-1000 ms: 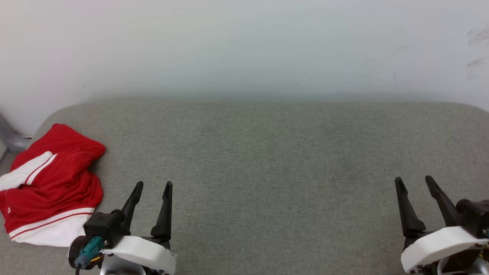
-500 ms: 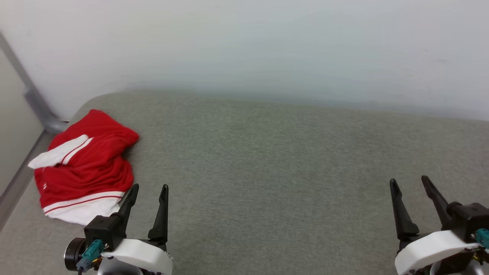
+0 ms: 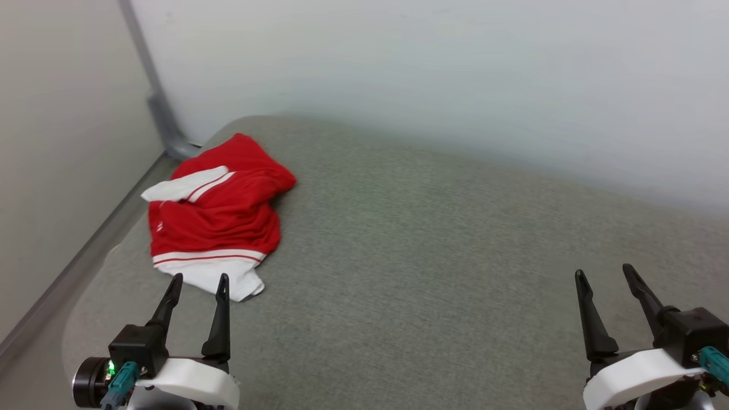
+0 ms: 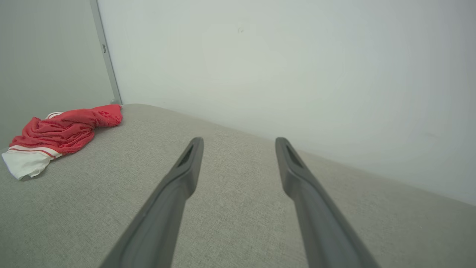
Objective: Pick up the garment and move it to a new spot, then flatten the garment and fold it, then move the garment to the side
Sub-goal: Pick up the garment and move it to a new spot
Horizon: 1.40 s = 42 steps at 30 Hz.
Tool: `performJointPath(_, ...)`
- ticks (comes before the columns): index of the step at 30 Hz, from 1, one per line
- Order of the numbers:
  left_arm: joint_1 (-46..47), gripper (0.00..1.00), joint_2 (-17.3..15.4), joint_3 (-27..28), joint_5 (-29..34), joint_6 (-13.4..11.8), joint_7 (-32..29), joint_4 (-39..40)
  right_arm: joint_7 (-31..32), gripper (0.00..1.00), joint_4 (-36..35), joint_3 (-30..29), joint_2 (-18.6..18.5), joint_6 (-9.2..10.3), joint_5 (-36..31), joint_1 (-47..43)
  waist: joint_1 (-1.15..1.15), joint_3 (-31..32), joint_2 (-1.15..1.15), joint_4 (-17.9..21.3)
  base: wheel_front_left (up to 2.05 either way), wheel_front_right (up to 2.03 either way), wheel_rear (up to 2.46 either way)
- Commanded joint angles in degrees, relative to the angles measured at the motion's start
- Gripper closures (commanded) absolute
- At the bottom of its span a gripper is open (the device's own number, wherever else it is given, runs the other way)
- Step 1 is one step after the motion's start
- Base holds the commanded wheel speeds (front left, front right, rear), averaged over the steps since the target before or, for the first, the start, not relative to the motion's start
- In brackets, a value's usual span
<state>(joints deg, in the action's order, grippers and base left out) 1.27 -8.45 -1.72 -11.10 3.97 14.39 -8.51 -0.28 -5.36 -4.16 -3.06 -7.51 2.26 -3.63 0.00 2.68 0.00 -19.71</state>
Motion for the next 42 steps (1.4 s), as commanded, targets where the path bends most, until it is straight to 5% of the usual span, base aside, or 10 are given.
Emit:
performJointPath(1,-0.85,0.0,0.04,0.48,0.95,0.07,0.56,0.3,-0.45,0.0,0.2,0.33,0.17,0.05,-0.19,-0.4,0.0,0.01,0.0,-3.02,0.0,0.0,0.0)
performJointPath(9,-1.26,0.0,-0.13,2.5,1.19,0.49,0.86,-0.14,-1.18,0.0,0.95,1.12,0.19,0.05,0.3,0.94,0.0,-0.09,0.0,-6.72,0.0,0.0,0.0)
performJointPath(20,2.57,0.0,0.19,3.71,-1.03,1.09,-0.67,-4.13,0.01,0.0,0.92,1.18,0.19,0.04,-0.03,2.26,0.0,-2.46,0.0,-6.29,0.0,0.0,0.0)
performJointPath(34,27.19,0.0,-4.9,6.87,-14.27,3.05,-16.91,-11.98,4.69,0.0,-6.77,1.54,-0.7,0.05,-5.34,10.45,0.0,-19.83,0.0,1.06,0.0,0.0,0.0)
performJointPath(42,39.95,0.0,-13.39,4.71,-21.45,3.44,-31.95,-19.73,5.09,0.0,-8.97,2.22,-1.38,0.04,-6.72,15.58,0.0,-30.17,0.0,6.04,0.0,0.0,0.0)
